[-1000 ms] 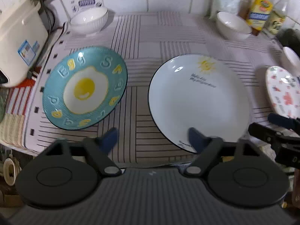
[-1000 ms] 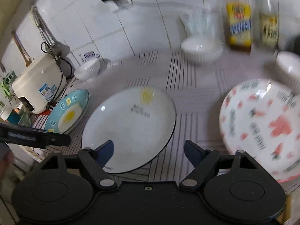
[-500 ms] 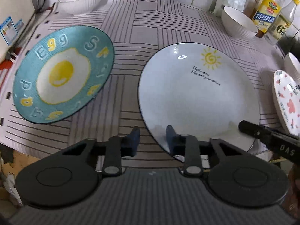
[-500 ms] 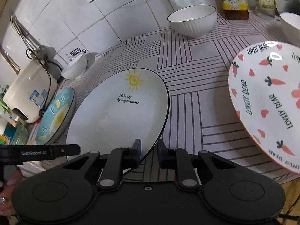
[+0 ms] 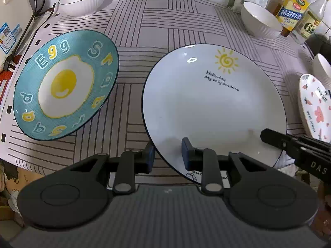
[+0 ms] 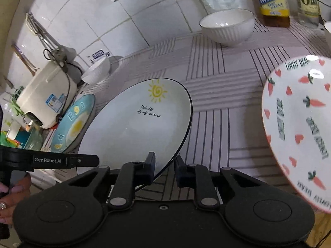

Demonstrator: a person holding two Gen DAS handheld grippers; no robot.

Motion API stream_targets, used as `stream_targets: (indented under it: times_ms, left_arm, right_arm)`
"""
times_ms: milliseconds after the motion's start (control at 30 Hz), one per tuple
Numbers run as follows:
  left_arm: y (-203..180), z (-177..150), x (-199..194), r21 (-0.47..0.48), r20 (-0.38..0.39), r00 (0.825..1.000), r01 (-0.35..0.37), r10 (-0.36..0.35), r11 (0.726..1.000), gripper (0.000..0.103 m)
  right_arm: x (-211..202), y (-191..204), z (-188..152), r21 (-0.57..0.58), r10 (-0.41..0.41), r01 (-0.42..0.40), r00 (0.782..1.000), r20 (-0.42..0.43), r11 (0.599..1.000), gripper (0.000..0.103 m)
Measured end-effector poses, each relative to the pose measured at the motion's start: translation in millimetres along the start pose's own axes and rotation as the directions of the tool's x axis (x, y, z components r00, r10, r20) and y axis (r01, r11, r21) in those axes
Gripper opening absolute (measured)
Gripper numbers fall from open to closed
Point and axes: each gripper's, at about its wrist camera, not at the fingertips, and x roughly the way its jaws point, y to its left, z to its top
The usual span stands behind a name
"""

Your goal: Organize plates and bowls

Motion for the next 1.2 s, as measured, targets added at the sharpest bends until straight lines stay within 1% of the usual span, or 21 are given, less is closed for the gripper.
stream_targets:
  times_ms: [133,300,467,600,667,800,900,933,967,1067,1133,1200]
  left_arm:
    - [1,18,-6,0.008,0.017,1.000,0.000,0.000,1.000,0.025]
    - [5,56,0,0.021,0.038,0.999,0.001,-0.001,1.000,0.026]
    - [7,94,18,0.043,-0.006,1.000,0.019,-0.019,0.999,0.027]
    - [6,116,33,0.076,-0.004,1.000,-0.014,0.015,0.997,0.027]
    - [10,127,42,0.071,-0.012,1.000,-0.013,0.014,0.997,0.027]
    - [20,136,58,0.052,-0.036,0.999,0.002,0.000,0.999,0.027]
    - [21,138,73,0.049,-0.045,0.999,-0.009,0.012,0.999,0.029]
    - [20,138,74,0.049,-0.040,0.999,-0.013,0.015,0.999,0.029]
    - [18,138,74,0.058,-0.031,0.999,-0.020,0.022,0.998,0.030]
    - [16,135,74,0.071,-0.015,0.999,-0.028,0.029,0.997,0.030]
    - [14,135,72,0.068,-0.021,0.999,-0.038,0.040,0.997,0.031]
    - [9,135,68,0.080,-0.026,0.998,-0.062,0.065,0.995,0.032]
  right_arm:
    - [4,-1,20,-0.024,0.023,-0.023,1.000,0.020,0.999,0.024]
    - [21,-6,51,-0.046,0.034,-0.031,0.998,0.053,0.998,0.024]
    - [50,-14,81,-0.029,0.013,-0.011,0.998,0.067,1.000,0.024]
    - [72,-12,96,-0.039,-0.020,0.022,0.999,0.051,0.999,0.024]
    - [80,-12,101,-0.018,-0.029,0.029,0.998,0.048,0.999,0.024]
    - [90,-10,106,-0.009,-0.066,0.067,0.997,0.046,0.998,0.024]
    - [103,-6,106,-0.040,-0.123,0.123,0.992,0.016,0.992,0.024]
    - [103,-3,105,-0.061,-0.133,0.134,0.991,0.029,0.989,0.025]
    - [103,-3,105,-0.055,-0.138,0.139,0.990,0.030,0.989,0.025]
    - [104,-7,106,0.014,-0.140,0.140,0.990,0.019,0.990,0.025]
    - [104,-3,107,0.013,-0.165,0.165,0.986,0.007,0.986,0.026]
    - [100,5,108,-0.007,-0.187,0.187,0.982,-0.008,0.982,0.029]
